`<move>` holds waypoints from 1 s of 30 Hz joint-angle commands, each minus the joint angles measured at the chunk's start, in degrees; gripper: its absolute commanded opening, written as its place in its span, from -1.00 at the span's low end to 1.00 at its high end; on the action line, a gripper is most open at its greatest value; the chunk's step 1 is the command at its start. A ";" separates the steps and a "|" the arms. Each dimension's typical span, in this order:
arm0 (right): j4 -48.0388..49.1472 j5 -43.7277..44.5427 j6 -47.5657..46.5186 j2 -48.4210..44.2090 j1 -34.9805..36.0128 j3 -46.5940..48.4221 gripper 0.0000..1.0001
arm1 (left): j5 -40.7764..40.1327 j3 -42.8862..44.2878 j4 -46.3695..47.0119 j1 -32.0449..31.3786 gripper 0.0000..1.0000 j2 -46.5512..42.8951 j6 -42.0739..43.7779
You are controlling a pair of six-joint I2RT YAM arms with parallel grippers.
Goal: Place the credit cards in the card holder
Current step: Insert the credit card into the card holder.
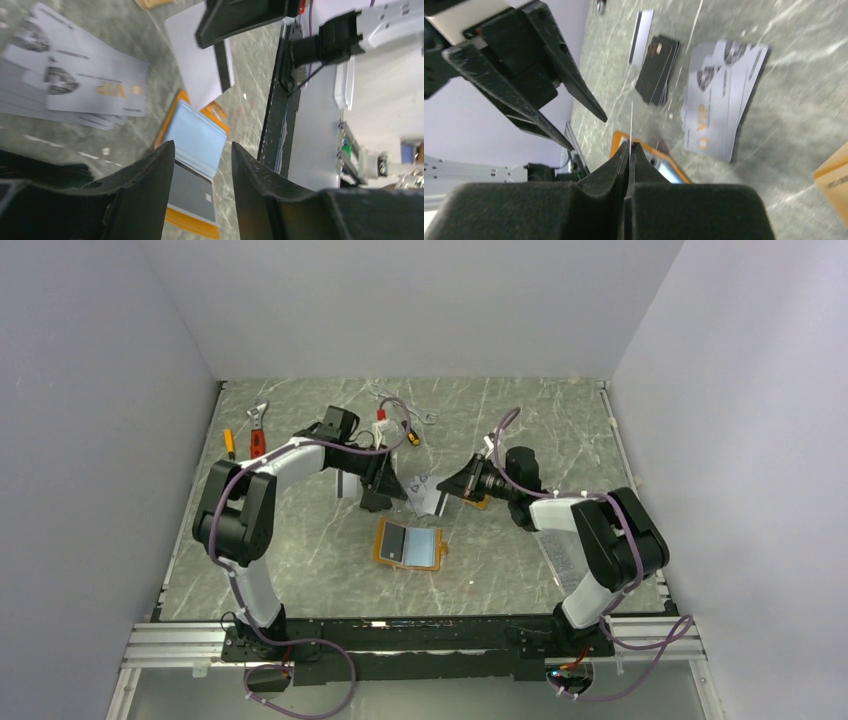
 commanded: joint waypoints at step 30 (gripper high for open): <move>-12.55 9.43 -7.34 -14.32 7.38 -14.32 -1.00 | -15.18 -13.68 -11.44 -1.60 -0.20 -8.75 7.41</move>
